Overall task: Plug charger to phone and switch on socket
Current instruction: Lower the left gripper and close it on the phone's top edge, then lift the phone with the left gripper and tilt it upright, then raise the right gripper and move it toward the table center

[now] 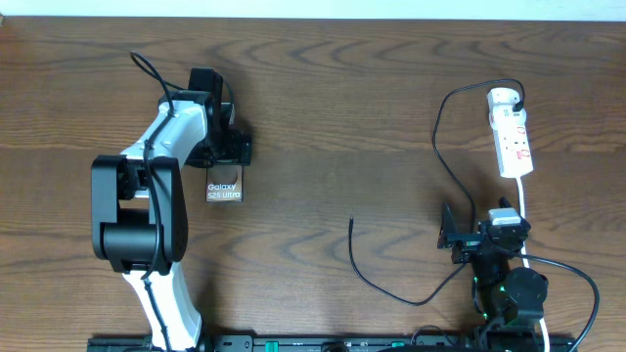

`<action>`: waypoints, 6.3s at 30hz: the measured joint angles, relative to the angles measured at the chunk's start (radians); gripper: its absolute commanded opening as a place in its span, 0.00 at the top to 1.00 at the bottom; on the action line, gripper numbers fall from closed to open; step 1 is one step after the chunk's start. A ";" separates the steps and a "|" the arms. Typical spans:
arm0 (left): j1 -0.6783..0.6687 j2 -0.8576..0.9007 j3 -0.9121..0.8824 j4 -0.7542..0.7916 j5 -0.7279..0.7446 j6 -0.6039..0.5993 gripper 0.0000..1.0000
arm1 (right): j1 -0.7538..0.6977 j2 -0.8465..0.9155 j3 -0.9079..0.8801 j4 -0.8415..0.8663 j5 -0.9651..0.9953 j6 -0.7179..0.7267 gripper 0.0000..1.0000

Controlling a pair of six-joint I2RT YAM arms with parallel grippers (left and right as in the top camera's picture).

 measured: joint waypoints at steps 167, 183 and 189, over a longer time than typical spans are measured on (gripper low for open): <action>0.094 -0.475 -0.022 -0.218 0.241 -1.027 0.92 | 0.000 0.000 0.000 0.000 0.000 0.000 0.01; 0.092 -0.471 -0.064 -0.225 0.213 -1.043 0.93 | 0.000 0.000 0.000 0.024 0.013 -0.008 0.01; 0.092 -0.471 -0.064 -0.223 0.212 -1.045 0.93 | 0.000 0.003 0.008 0.155 -0.064 0.033 0.01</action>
